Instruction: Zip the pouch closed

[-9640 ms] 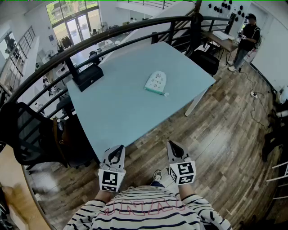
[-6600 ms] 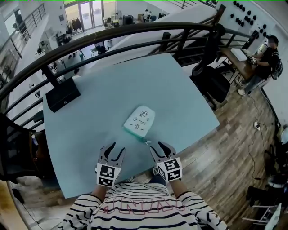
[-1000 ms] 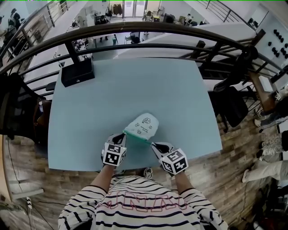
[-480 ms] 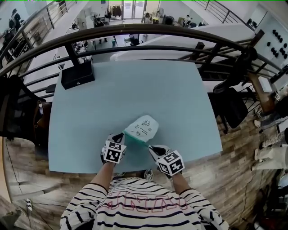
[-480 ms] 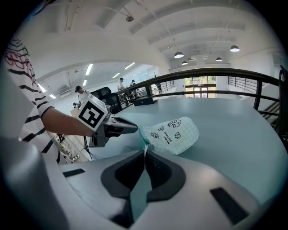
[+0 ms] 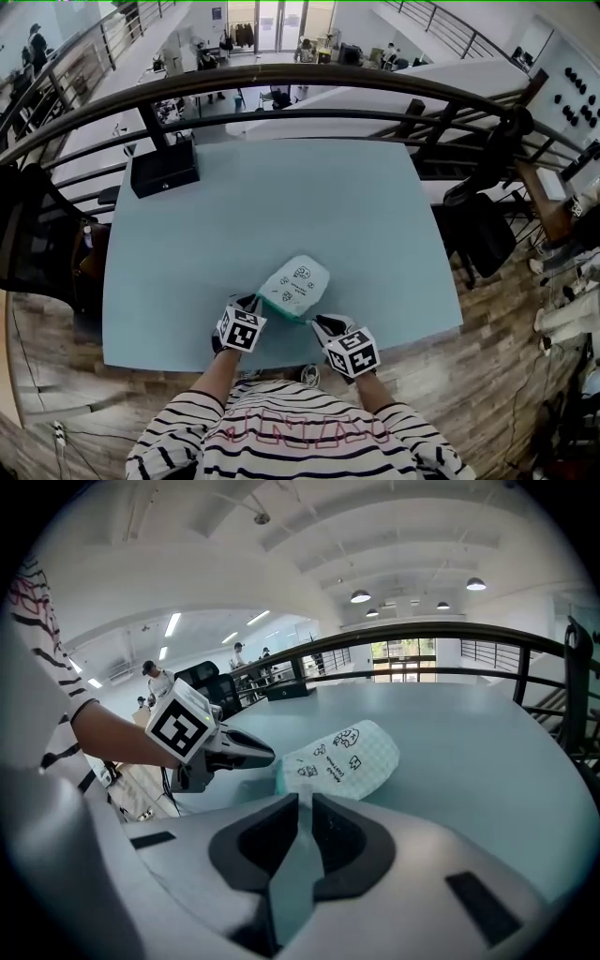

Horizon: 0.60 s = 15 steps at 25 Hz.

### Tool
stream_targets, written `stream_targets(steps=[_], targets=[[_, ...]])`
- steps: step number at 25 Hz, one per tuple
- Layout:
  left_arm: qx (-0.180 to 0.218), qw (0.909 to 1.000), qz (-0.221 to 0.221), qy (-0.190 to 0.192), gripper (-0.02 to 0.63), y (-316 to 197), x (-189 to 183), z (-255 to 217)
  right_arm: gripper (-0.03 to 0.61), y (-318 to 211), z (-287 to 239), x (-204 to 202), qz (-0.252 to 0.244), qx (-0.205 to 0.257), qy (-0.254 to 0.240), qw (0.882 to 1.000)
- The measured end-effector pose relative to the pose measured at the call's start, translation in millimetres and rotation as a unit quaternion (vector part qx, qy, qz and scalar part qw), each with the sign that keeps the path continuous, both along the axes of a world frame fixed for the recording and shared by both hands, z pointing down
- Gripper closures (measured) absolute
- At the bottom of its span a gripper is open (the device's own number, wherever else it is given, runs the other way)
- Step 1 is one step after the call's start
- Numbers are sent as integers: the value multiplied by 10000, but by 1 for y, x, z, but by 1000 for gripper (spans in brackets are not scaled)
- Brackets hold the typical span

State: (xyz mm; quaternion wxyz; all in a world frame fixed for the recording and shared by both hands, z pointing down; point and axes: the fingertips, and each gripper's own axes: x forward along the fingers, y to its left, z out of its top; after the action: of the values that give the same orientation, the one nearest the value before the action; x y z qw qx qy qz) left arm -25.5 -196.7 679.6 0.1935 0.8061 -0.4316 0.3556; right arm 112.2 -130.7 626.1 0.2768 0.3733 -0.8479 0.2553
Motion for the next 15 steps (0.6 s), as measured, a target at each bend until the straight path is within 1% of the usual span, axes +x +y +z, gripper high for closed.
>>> stream_targets(steps=[2, 3, 4, 5, 8, 11, 15], targets=[[-24, 10000, -31, 19, 584, 2, -2, -1, 535, -1, -2, 5, 106, 18, -16, 9999], [-22, 10000, -55, 30, 584, 3, -3, -2, 518, -2, -3, 7, 158, 33, -26, 9999], [-10, 10000, -82, 41, 584, 3, -4, -3, 477, -3, -5, 9, 208, 55, -40, 9998], [11, 9999, -109, 55, 584, 4, -6, -5, 459, -4, -6, 10, 256, 84, -54, 9996], [142, 9997, -145, 129, 583, 4, -8, -16, 459, -9, -14, 14, 402, 191, -103, 9990], [443, 9987, -112, 232, 583, 2, -6, -39, 459, -13, -24, 17, 505, 293, -189, 9981], [699, 9966, -78, 422, 581, 4, -6, -69, 459, -18, -40, 15, 607, 498, -337, 9963]])
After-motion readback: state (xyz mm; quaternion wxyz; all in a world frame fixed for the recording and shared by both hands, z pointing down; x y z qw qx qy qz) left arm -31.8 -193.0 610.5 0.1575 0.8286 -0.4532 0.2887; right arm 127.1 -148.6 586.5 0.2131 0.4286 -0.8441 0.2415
